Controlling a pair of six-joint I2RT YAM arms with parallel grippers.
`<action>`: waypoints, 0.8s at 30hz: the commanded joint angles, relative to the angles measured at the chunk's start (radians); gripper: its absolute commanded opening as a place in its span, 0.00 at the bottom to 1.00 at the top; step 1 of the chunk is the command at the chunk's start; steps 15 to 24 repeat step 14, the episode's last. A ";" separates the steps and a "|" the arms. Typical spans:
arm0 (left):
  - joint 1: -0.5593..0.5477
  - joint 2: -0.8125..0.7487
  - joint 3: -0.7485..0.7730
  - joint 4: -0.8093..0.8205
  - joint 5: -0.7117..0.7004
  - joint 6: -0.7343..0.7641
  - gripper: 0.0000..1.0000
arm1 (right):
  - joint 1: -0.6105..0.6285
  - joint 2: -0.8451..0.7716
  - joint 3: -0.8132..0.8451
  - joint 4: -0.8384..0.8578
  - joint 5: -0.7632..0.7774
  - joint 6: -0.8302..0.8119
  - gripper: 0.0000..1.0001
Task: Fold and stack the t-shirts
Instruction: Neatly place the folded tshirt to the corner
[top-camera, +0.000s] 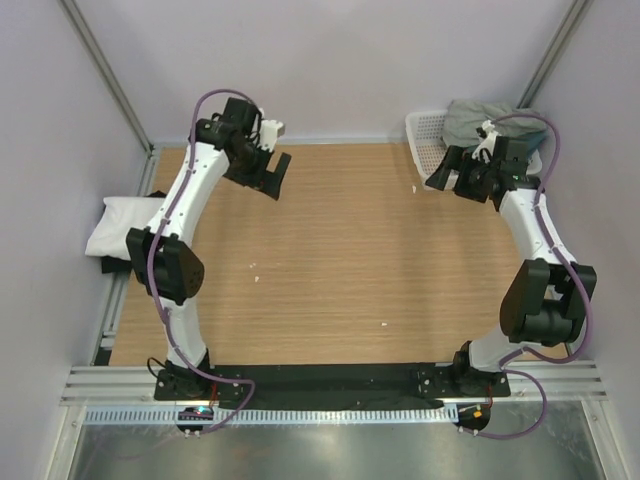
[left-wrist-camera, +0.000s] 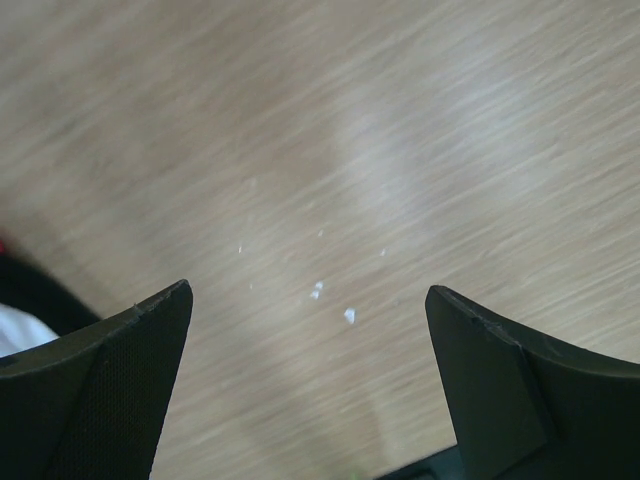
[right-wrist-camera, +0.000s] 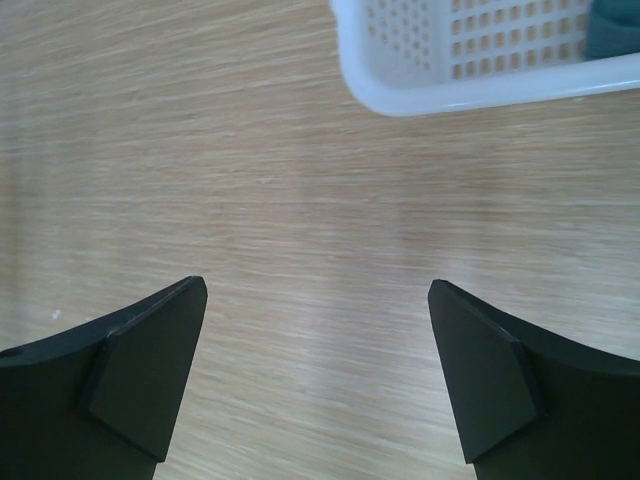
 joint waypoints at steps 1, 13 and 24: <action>-0.045 0.015 0.110 0.079 0.009 -0.060 1.00 | -0.006 0.011 0.157 -0.167 0.188 -0.073 1.00; -0.249 0.012 0.038 0.110 -0.193 -0.011 1.00 | -0.006 -0.062 0.240 -0.496 0.555 -0.018 1.00; -0.275 0.017 0.049 0.118 -0.226 -0.024 1.00 | -0.006 -0.114 0.222 -0.473 0.529 -0.018 1.00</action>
